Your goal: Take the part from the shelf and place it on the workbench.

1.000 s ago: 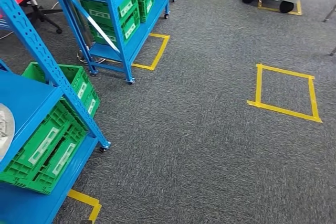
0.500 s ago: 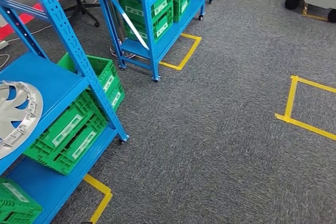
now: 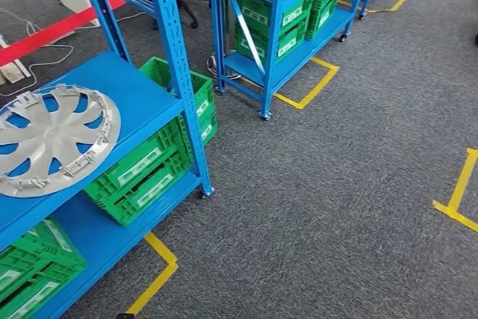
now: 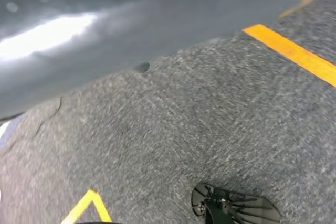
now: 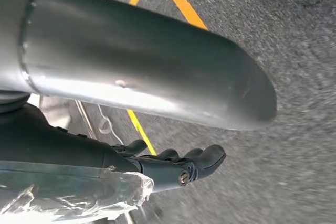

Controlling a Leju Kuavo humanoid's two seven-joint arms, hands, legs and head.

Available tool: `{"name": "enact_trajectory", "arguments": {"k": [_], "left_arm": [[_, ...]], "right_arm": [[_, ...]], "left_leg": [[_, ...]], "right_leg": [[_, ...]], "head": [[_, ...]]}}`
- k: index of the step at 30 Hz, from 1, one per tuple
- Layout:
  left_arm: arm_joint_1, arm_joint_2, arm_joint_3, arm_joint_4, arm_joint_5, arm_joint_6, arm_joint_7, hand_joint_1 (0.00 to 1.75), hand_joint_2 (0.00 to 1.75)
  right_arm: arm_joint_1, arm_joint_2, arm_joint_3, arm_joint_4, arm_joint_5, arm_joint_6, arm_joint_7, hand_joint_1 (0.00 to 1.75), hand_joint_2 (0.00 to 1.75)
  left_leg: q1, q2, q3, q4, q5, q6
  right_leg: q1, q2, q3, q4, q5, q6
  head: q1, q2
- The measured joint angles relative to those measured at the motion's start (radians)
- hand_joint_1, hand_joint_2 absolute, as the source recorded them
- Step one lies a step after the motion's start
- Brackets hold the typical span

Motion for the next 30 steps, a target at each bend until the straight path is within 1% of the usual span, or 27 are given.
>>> {"name": "enact_trajectory", "arguments": {"k": [1,2,3,4,5,7,8,9,11,12,13,14,15,16,17,18,19,20,21,22,23,24,26,27,28,29,30], "left_arm": [[0.000,-0.001,0.000,0.000,-0.002,0.000,0.000,0.00,0.00],[-0.001,-0.002,0.000,0.000,-0.004,0.000,0.000,0.00,0.00],[-0.002,-0.005,0.000,0.000,-0.007,0.001,0.000,0.00,0.00],[-0.002,-0.007,0.000,0.000,-0.010,0.002,0.000,0.00,0.00],[-0.002,-0.010,-0.001,0.000,-0.013,0.005,0.001,0.00,0.00],[0.002,-0.015,-0.001,0.001,-0.018,0.010,0.006,0.00,0.00],[0.003,-0.016,-0.001,0.002,-0.021,0.011,0.010,0.00,0.00],[0.003,-0.017,-0.001,0.002,-0.024,0.013,0.014,0.00,0.00],[-0.001,-0.019,-0.002,0.003,-0.028,0.015,0.018,0.00,0.00],[-0.002,-0.019,-0.002,0.003,-0.029,0.015,0.019,0.00,0.00],[-0.001,-0.018,-0.002,0.003,-0.029,0.015,0.021,0.00,0.00],[0.000,-0.018,-0.002,0.003,-0.029,0.015,0.022,0.00,0.00],[0.002,-0.018,-0.002,0.003,-0.029,0.014,0.023,0.00,0.00],[0.004,-0.018,-0.002,0.003,-0.028,0.014,0.024,0.00,0.00],[0.003,-0.017,-0.002,0.003,-0.028,0.013,0.024,0.00,0.00],[0.001,-0.017,-0.002,0.003,-0.028,0.012,0.024,0.00,0.00],[-0.001,-0.016,-0.002,0.003,-0.027,0.010,0.024,0.00,0.00],[-0.003,-0.015,-0.002,0.003,-0.027,0.008,0.023,0.00,0.00],[-0.003,-0.014,-0.002,0.003,-0.027,0.007,0.023,0.00,0.00],[-0.001,-0.014,-0.002,0.003,-0.027,0.006,0.023,0.00,0.00],[0.001,-0.013,-0.002,0.003,-0.027,0.006,0.023,0.00,0.00],[0.001,-0.012,-0.002,0.003,-0.027,0.005,0.023,0.00,0.00],[-0.001,-0.013,-0.002,0.003,-0.026,0.004,0.022,0.00,0.00],[-0.002,-0.013,-0.002,0.003,-0.026,0.004,0.022,0.00,0.00],[-0.002,-0.013,-0.002,0.003,-0.026,0.003,0.021,0.00,0.00],[-0.001,-0.013,-0.002,0.003,-0.024,0.002,0.020,0.00,0.00],[0.000,-0.013,-0.002,0.003,-0.022,0.002,0.019,0.00,0.00]], "right_arm": [[0.000,-0.001,0.000,0.000,0.003,0.000,0.002,0.00,0.00],[0.001,-0.002,0.000,0.000,0.004,0.000,0.004,0.00,0.00],[0.001,-0.003,0.000,0.000,0.006,0.000,0.005,0.00,0.00],[0.002,-0.005,0.000,0.000,0.007,0.001,0.006,0.00,0.00],[0.002,-0.005,0.000,0.000,0.007,0.001,0.007,0.00,0.00],[0.003,-0.008,0.000,0.000,0.008,0.001,0.009,0.00,0.00],[0.002,-0.009,0.000,0.001,0.010,0.002,0.009,0.00,0.00],[0.002,-0.011,0.000,0.001,0.014,0.002,0.010,0.00,0.00],[0.004,-0.012,0.000,0.001,0.024,0.001,0.013,0.00,0.00],[0.006,-0.012,0.000,0.001,0.029,0.001,0.015,0.00,0.00],[0.007,-0.012,0.000,0.001,0.033,0.001,0.017,0.00,0.00],[0.007,-0.012,0.000,0.001,0.037,0.000,0.019,0.00,0.00],[0.006,-0.012,0.000,0.001,0.041,0.000,0.020,0.00,0.00],[0.005,-0.012,0.000,0.001,0.046,-0.001,0.021,0.00,0.00],[0.004,-0.011,0.000,0.001,0.050,-0.001,0.022,0.00,0.00],[0.004,-0.011,0.000,0.001,0.053,-0.002,0.022,0.00,0.00],[0.003,-0.010,0.000,0.001,0.056,-0.002,0.023,0.00,0.00],[0.003,-0.010,0.000,0.001,0.059,-0.002,0.023,0.00,0.00],[0.002,-0.009,0.000,0.001,0.060,-0.003,0.023,0.00,0.00],[0.001,-0.008,0.000,0.001,0.062,-0.003,0.023,0.00,0.00],[-0.001,-0.008,0.000,0.001,0.063,-0.004,0.023,0.00,0.00],[-0.002,-0.008,0.000,0.001,0.063,-0.004,0.023,0.00,0.00],[0.000,-0.008,0.000,0.001,0.065,-0.005,0.023,0.00,0.00],[0.002,-0.007,0.000,0.001,0.066,-0.005,0.023,0.00,0.00],[0.004,-0.007,0.000,0.001,0.067,-0.005,0.023,0.00,0.00],[0.004,-0.007,0.000,0.001,0.068,-0.005,0.024,0.00,0.00],[0.004,-0.007,0.000,0.001,0.071,-0.006,0.024,0.00,0.00]], "left_leg": [[0.001,-0.014,0.002,0.001,-0.001,-0.002],[0.000,-0.028,0.001,0.004,-0.003,-0.006],[0.000,-0.040,-0.002,0.006,-0.003,-0.011],[0.001,-0.051,-0.007,0.008,-0.002,-0.018],[0.002,-0.063,-0.012,0.009,0.001,-0.025],[0.006,-0.075,-0.017,0.009,0.004,-0.037],[0.005,-0.060,-0.022,0.020,-0.005,-0.042],[0.004,-0.033,-0.037,0.052,-0.024,-0.047],[0.005,0.029,-0.095,0.169,-0.082,-0.056],[0.007,0.043,-0.128,0.234,-0.107,-0.060],[0.008,0.049,-0.150,0.275,-0.116,-0.062],[0.009,0.052,-0.154,0.284,-0.106,-0.062],[0.009,0.056,-0.138,0.252,-0.078,-0.060],[0.008,0.067,-0.105,0.190,-0.040,-0.055],[0.002,0.094,-0.068,0.121,-0.012,-0.047],[-0.004,0.120,-0.038,0.062,0.005,-0.039],[-0.010,0.141,-0.021,0.026,0.010,-0.031],[-0.016,0.151,-0.015,0.012,0.005,-0.025],[-0.017,0.141,-0.016,0.008,0.004,-0.021],[-0.014,0.128,-0.015,0.004,0.006,-0.016],[-0.011,0.116,-0.013,-0.001,0.009,-0.011],[-0.007,0.104,-0.012,-0.006,0.012,-0.005],[-0.003,0.078,-0.010,-0.010,0.014,0.002],[-0.003,0.063,-0.011,-0.010,0.014,0.003],[-0.003,0.049,-0.010,-0.010,0.014,0.004],[-0.002,0.034,-0.009,-0.010,0.013,0.004],[-0.002,0.020,-0.007,-0.009,0.013,0.002]], "right_leg": [[-0.002,0.020,0.026,-0.070,0.041,-0.002],[-0.006,0.047,0.051,-0.135,0.070,-0.003],[-0.008,0.070,0.071,-0.180,0.085,-0.005],[-0.009,0.088,0.081,-0.202,0.086,-0.007],[-0.007,0.088,0.085,-0.207,0.083,-0.009],[-0.006,0.066,0.090,-0.211,0.086,-0.020],[-0.007,0.054,0.093,-0.216,0.089,-0.027],[-0.007,0.039,0.097,-0.220,0.090,-0.033],[-0.004,0.007,0.101,-0.223,0.088,-0.042],[-0.002,-0.009,0.103,-0.223,0.086,-0.045],[0.000,-0.025,0.104,-0.223,0.084,-0.046],[0.000,-0.039,0.106,-0.223,0.082,-0.047],[0.001,-0.052,0.110,-0.223,0.079,-0.046],[0.002,-0.063,0.114,-0.223,0.076,-0.045],[0.004,-0.074,0.118,-0.223,0.073,-0.042],[0.006,-0.084,0.121,-0.223,0.068,-0.038],[0.009,-0.095,0.124,-0.223,0.064,-0.033],[0.012,-0.106,0.125,-0.224,0.061,-0.028],[0.013,-0.119,0.130,-0.227,0.058,-0.024],[0.013,-0.122,0.133,-0.227,0.054,-0.019],[0.011,-0.106,0.131,-0.220,0.046,-0.015],[0.009,-0.081,0.122,-0.194,0.028,-0.011],[0.006,-0.024,0.066,-0.078,-0.031,-0.005],[0.005,-0.013,0.028,-0.005,-0.060,-0.003],[0.005,-0.009,-0.004,0.049,-0.073,-0.001],[0.005,-0.008,-0.023,0.071,-0.066,0.001],[0.004,-0.006,-0.022,0.051,-0.037,0.002]], "head": [[0.000,0.000],[0.000,0.000],[0.000,0.000],[-0.001,0.000],[-0.001,0.000],[-0.001,0.000],[-0.004,0.000],[-0.008,0.000],[-0.016,0.000],[-0.017,0.000],[-0.017,0.000],[-0.017,0.000],[-0.017,0.000],[-0.017,0.000],[-0.017,0.000],[-0.017,0.000],[-0.017,0.000],[-0.017,0.000],[-0.017,0.000],[-0.017,0.000],[-0.016,0.000],[-0.014,0.000],[-0.009,0.000],[-0.008,0.000],[-0.007,0.000],[-0.007,0.000],[-0.007,0.000]]}}
